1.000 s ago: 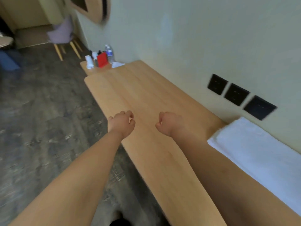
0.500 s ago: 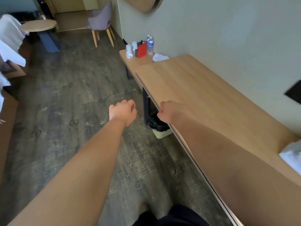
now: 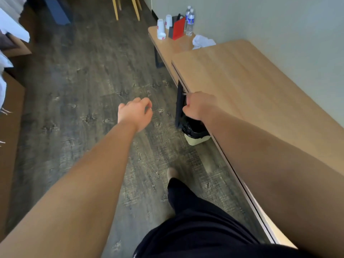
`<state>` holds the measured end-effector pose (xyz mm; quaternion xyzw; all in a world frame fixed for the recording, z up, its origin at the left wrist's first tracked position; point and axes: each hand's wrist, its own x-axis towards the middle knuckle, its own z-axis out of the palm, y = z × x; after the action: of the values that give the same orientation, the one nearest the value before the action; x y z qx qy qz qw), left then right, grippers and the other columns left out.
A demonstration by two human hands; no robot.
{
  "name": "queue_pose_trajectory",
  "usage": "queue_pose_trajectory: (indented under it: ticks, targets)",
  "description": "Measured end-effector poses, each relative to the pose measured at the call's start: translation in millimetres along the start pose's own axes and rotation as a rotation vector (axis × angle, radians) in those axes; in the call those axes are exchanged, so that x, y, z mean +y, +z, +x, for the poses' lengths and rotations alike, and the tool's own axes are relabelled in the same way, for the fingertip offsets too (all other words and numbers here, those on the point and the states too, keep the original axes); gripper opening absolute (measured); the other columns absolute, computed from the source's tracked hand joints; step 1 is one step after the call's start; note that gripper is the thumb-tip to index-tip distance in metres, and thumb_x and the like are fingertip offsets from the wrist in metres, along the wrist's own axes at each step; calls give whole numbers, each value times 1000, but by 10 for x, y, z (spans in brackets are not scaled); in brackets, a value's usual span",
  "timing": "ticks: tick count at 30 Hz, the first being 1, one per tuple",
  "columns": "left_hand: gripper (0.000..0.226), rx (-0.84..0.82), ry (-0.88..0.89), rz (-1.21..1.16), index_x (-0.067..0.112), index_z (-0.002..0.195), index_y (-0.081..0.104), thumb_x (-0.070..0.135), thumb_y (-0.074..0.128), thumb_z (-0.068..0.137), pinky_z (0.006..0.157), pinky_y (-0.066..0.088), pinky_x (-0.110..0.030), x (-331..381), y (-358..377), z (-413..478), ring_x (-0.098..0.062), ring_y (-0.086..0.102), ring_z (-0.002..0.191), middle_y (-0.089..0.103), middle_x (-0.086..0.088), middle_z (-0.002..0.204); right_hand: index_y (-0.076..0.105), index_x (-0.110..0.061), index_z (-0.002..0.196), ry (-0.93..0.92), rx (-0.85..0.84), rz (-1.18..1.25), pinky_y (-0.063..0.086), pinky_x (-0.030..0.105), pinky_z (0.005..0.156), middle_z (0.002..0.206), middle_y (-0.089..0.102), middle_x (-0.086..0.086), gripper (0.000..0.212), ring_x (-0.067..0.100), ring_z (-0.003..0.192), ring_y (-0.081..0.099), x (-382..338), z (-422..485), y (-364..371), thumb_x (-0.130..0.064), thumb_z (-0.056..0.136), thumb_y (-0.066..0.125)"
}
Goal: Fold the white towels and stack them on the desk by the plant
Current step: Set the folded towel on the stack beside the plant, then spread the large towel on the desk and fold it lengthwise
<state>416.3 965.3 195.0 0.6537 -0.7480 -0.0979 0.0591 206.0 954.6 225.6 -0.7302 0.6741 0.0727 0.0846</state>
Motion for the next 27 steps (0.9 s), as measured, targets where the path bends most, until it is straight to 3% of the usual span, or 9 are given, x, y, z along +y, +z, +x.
queue_pose_trajectory:
  ticks: [7, 19, 27]
  targets:
    - [27, -3, -30, 38, 25, 117, 54, 30, 36, 96, 96, 30, -40, -179, -98, 1113, -27, 55, 100, 57, -3, 111, 53, -16, 116, 21, 28, 31, 35, 30, 74, 111, 58, 5, 29, 27, 96, 56, 130, 1123, -147, -30, 92, 44]
    - [25, 17, -10, 5, 25, 114, 56, 29, 37, 98, 91, 31, -38, -205, -253, 2858, -24, 56, 92, 56, -1, 105, 51, -12, 118, -19, -8, 41, 35, 32, 78, 115, 57, 8, 30, 28, 103, 55, 296, 2705, -490, -25, 92, 42]
    - [26, -42, 34, 12, 26, 115, 56, 30, 37, 98, 95, 31, -39, -704, -223, 4191, -23, 57, 93, 56, 1, 104, 49, -11, 121, 29, -37, 18, 34, 32, 72, 110, 56, 8, 32, 29, 100, 56, 182, 4033, -651, -26, 94, 41]
